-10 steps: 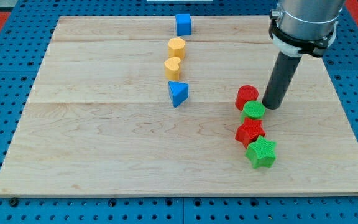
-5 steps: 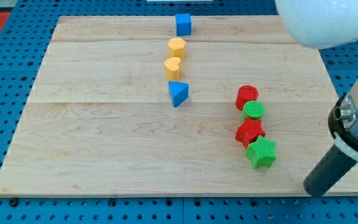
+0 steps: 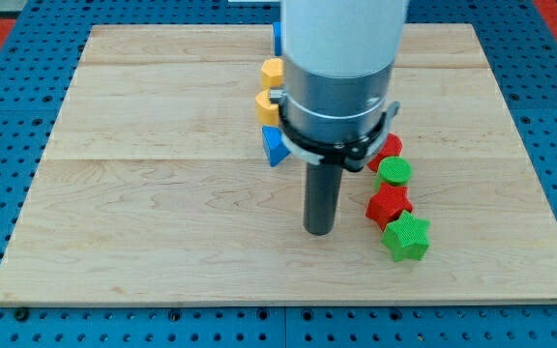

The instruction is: Nudge red star along with green star a bit right

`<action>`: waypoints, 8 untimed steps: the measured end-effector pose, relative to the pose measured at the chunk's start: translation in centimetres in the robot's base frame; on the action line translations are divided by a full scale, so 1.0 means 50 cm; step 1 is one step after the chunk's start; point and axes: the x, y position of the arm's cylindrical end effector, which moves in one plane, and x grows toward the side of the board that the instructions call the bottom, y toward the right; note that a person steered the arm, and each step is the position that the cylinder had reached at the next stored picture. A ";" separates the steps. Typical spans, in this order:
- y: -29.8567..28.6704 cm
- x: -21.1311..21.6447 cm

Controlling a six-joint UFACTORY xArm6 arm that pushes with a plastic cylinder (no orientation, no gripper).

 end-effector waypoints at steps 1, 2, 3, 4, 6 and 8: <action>0.011 -0.008; 0.027 -0.009; 0.048 -0.012; 0.053 -0.022; 0.080 -0.030; 0.060 -0.016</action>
